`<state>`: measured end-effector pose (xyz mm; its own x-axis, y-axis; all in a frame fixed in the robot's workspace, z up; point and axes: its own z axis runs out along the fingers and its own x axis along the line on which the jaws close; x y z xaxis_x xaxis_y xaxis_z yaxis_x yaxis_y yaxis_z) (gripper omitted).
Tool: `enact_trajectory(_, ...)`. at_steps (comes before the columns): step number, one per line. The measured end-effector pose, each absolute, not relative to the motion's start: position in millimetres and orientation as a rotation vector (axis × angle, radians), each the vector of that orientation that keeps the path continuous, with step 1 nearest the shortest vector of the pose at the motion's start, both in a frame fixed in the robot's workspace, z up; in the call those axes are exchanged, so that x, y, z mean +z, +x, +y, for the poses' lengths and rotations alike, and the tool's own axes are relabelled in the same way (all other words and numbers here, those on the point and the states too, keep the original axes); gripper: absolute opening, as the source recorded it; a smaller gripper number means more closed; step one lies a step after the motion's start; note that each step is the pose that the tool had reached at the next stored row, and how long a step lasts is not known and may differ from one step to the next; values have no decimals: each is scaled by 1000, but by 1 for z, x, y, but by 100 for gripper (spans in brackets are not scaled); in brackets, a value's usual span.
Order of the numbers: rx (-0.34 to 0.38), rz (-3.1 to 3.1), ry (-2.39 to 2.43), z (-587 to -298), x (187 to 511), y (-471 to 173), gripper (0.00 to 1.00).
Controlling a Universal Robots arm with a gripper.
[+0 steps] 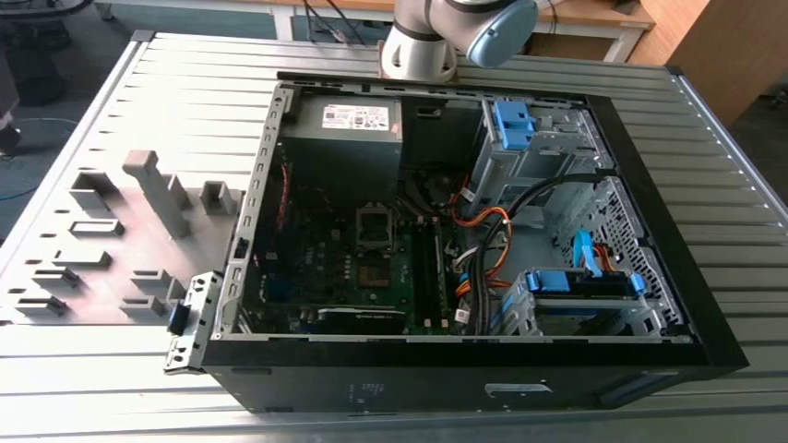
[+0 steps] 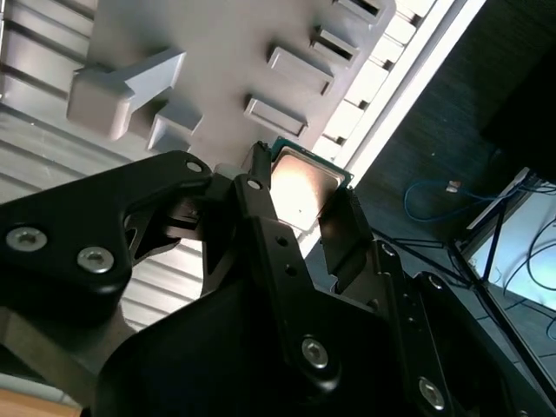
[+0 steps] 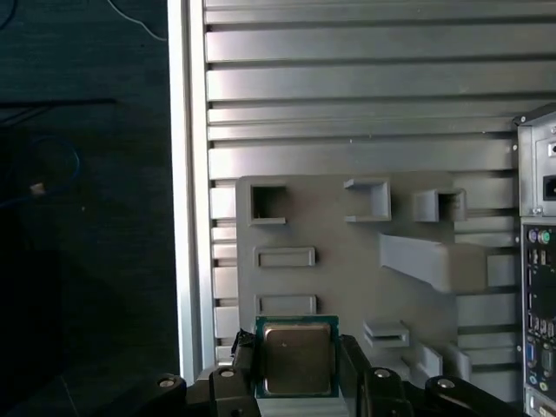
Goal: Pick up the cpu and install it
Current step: 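Pick up the cpu and move it towards the insertion slot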
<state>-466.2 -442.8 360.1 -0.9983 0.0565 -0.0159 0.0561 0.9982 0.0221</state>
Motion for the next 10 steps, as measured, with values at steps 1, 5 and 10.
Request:
enact_trajectory(1, 34, 3124, 88, -443, 364, -466, 47)
enact_trajectory(5, 34, 3124, 88, -443, 379, -466, 47)
enact_trajectory(10, 34, 3124, 88, -443, 396, -466, 47)
